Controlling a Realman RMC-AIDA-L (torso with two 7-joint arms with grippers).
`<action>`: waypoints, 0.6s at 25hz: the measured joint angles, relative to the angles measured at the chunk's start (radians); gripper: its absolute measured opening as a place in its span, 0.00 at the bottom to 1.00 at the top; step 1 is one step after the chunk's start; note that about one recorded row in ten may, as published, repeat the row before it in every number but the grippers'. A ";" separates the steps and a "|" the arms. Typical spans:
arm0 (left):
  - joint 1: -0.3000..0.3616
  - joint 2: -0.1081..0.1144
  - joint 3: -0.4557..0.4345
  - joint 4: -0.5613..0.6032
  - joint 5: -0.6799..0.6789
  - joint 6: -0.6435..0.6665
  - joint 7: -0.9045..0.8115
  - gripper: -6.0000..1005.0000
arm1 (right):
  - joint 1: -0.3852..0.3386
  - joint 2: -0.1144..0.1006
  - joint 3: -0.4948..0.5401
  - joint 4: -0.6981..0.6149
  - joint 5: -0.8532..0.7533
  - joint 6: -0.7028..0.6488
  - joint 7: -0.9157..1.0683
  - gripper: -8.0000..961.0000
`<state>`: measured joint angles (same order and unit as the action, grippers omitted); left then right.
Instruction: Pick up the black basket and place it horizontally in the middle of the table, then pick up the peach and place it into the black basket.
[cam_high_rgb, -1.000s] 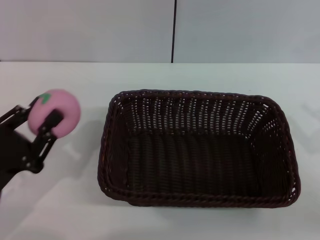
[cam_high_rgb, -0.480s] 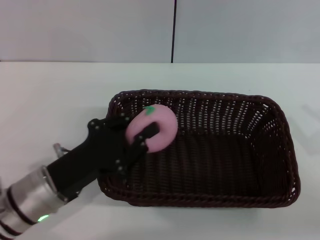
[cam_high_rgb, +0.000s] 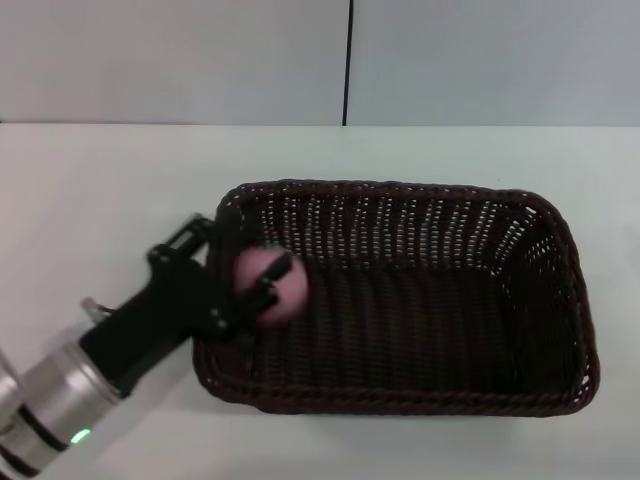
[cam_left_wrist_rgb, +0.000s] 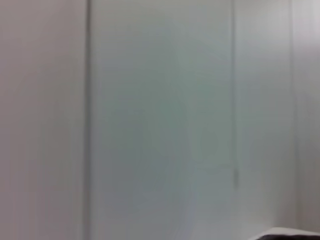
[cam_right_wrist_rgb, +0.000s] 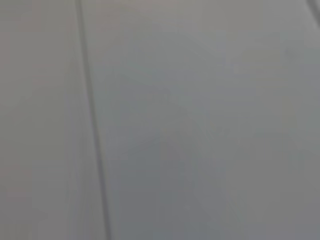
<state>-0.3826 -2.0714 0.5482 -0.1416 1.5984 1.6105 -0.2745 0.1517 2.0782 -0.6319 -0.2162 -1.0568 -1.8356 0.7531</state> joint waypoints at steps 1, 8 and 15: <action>0.011 0.001 -0.017 0.011 0.000 0.006 0.004 0.68 | 0.001 0.000 0.026 0.016 0.000 -0.008 -0.003 0.62; 0.112 0.009 -0.242 0.102 -0.001 0.111 0.001 0.80 | -0.020 0.002 0.173 0.114 0.000 -0.056 -0.008 0.62; 0.179 0.008 -0.538 0.138 -0.003 0.105 0.010 0.85 | -0.025 0.005 0.339 0.310 0.000 -0.046 -0.205 0.62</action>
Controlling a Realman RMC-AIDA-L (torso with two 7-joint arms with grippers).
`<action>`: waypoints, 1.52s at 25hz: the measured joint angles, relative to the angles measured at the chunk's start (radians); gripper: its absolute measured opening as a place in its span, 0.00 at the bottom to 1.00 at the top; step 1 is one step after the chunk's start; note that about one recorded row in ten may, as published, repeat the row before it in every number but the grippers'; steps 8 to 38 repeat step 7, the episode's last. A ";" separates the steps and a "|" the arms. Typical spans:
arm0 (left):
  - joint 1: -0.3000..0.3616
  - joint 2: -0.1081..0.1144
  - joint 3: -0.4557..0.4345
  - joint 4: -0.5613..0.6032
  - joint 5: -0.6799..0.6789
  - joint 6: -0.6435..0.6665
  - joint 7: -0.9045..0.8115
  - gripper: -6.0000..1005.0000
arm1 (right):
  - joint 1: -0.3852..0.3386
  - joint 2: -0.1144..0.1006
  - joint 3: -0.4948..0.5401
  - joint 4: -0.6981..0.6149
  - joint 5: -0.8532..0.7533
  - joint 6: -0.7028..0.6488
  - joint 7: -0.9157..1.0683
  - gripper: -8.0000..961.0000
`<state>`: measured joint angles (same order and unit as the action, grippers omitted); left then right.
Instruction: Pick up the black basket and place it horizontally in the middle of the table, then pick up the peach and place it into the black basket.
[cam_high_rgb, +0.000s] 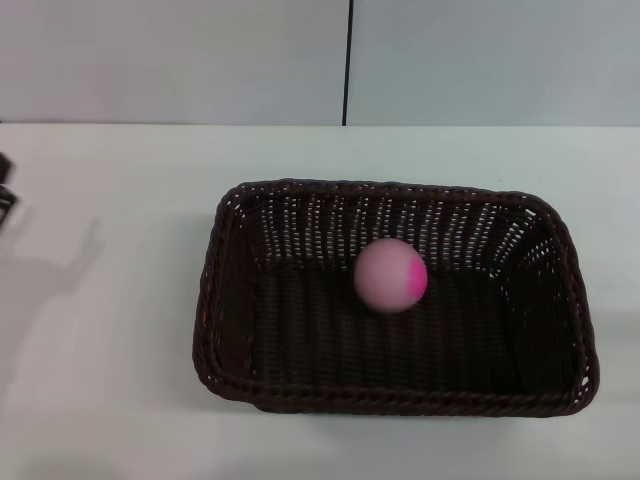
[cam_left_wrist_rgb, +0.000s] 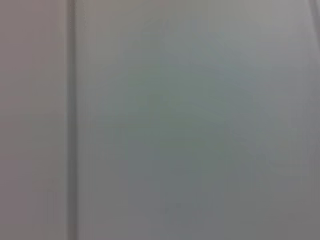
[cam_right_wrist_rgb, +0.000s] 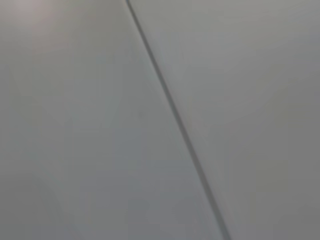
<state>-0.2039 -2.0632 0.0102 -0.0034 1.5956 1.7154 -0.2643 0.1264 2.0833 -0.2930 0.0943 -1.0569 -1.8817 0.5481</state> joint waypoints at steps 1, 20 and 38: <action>0.005 0.001 -0.051 0.011 0.000 0.000 -0.006 0.85 | 0.013 0.001 0.051 0.049 0.000 0.026 -0.085 0.62; 0.002 0.000 -0.117 0.018 0.000 -0.003 -0.010 0.85 | 0.070 -0.004 0.093 0.056 0.000 0.151 -0.077 0.62; 0.002 0.000 -0.117 0.018 0.000 -0.003 -0.010 0.85 | 0.070 -0.004 0.093 0.056 0.000 0.151 -0.077 0.62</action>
